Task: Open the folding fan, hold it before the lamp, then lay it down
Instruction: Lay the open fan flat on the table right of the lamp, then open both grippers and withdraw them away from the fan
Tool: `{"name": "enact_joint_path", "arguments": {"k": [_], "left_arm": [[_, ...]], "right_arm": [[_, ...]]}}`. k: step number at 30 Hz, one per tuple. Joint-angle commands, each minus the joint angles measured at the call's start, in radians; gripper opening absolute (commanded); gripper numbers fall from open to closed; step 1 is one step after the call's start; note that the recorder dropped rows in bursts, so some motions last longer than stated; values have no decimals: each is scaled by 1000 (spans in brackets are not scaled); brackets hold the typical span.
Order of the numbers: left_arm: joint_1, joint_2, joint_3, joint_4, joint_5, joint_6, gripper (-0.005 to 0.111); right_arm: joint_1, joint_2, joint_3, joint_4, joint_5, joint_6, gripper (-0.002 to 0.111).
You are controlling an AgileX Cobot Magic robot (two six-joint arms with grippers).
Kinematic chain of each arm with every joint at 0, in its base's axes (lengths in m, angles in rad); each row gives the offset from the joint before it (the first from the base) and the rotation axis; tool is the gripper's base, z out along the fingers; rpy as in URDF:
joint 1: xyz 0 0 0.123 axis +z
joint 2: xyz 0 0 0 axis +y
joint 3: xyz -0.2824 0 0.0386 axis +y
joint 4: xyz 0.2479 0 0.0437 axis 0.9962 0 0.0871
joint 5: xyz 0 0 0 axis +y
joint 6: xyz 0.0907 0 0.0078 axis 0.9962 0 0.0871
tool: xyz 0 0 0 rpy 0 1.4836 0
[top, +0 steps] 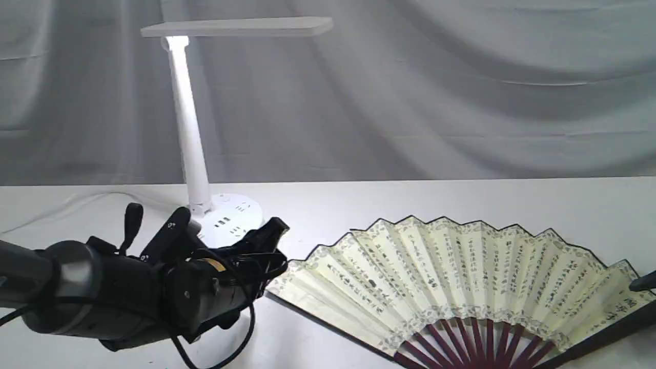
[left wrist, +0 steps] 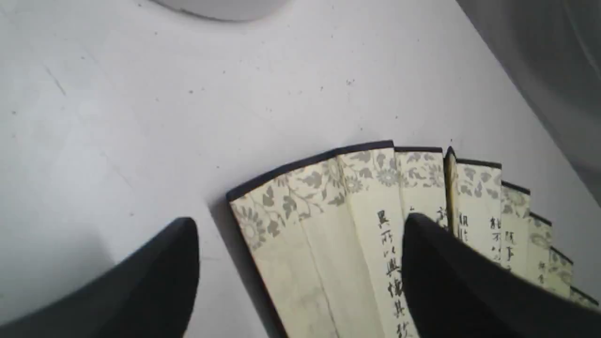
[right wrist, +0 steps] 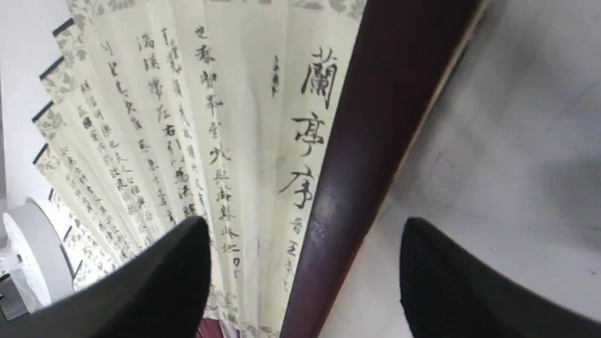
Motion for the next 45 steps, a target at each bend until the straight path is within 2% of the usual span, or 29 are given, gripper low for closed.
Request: {"name": "enact_joint_path", "arguments": {"k": [1, 4, 8, 12, 17, 21, 24, 31, 36, 40, 43, 45], "left_arm": [[8, -33, -2, 6, 53, 53, 61], [20, -60, -2, 6, 116, 83, 60], [54, -96, -2, 15, 241, 85, 49], [98, -141, -2, 107, 379, 85, 41], [151, -204, -2, 230, 548, 90, 37], [189, -260, -2, 320, 666, 163, 34], [220, -292, -2, 326, 753, 240, 30], [319, -314, -2, 342, 958, 403, 30], [402, -314, -2, 507, 1106, 420, 29], [421, -314, -2, 614, 1156, 420, 27], [421, -314, -2, 636, 1159, 418, 19], [421, -314, -2, 636, 1159, 418, 1]], "right_arm": [[5, -52, -7, -29, 16, 11, 58], [18, -97, -7, -57, 21, 11, 57], [83, -145, -7, -115, 20, 24, 57], [175, -179, -7, -162, 15, 24, 57], [295, -226, -7, -244, -11, 24, 57], [385, -253, -7, -357, -22, 36, 57], [437, -263, -7, -454, -24, 92, 56], [501, -309, -7, -632, -13, 211, 40], [503, -360, -7, -715, -2, 252, 29], [503, -387, -7, -798, 27, 296, 17], [503, -407, 2, -798, 32, 293, 10], [503, -427, 25, -798, 32, 295, 6]]}}
